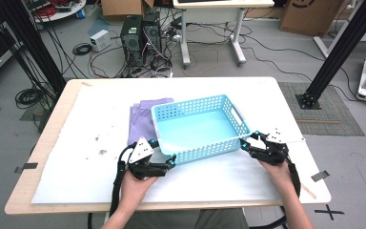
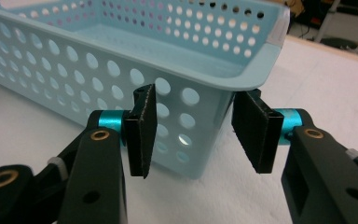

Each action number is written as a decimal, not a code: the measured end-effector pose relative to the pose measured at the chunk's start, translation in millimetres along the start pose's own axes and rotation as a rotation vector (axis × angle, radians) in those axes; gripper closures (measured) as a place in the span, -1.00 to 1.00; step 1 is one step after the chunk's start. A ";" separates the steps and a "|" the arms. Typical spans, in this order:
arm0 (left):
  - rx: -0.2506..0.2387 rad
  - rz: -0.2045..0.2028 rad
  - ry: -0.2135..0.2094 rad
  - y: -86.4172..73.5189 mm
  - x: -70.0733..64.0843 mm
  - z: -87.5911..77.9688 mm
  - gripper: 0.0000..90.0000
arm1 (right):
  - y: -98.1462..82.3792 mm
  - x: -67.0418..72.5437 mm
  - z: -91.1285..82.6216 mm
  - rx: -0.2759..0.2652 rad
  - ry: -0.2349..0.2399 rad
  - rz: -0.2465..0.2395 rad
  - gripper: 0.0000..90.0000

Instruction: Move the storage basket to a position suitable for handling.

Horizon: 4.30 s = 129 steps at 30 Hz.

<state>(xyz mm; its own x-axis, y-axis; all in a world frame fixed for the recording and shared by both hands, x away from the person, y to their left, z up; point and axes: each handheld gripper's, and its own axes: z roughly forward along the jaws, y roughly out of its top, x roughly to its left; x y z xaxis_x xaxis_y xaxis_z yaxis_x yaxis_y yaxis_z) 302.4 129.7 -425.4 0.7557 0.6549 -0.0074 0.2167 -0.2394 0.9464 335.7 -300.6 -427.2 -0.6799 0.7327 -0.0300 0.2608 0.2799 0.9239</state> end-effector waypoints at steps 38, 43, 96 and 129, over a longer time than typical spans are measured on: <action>-0.027 -0.012 0.105 39.0 115.7 52.1 -0.74 | 42.7 14.9 103.0 0.115 -0.280 0.119 0.06; -0.014 -0.040 0.121 40.6 127.2 61.6 -0.75 | 45.0 9.8 115.9 0.115 -0.300 0.169 0.06; 0.124 -0.228 0.391 -38.7 116.5 -48.4 -0.52 | 54.2 107.1 165.7 0.197 -0.059 0.148 -0.27; 0.304 -0.343 0.309 -30.9 110.4 -14.4 0.61 | 60.5 122.5 192.0 0.381 0.001 0.126 0.92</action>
<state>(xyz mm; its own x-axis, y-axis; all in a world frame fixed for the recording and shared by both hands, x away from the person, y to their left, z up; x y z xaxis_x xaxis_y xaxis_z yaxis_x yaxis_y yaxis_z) 370.3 219.7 -450.9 0.4035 0.9008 -0.1604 0.6218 -0.1414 0.7703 399.7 -74.8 -448.2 -0.6267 0.7756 0.0753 0.5779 0.3978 0.7126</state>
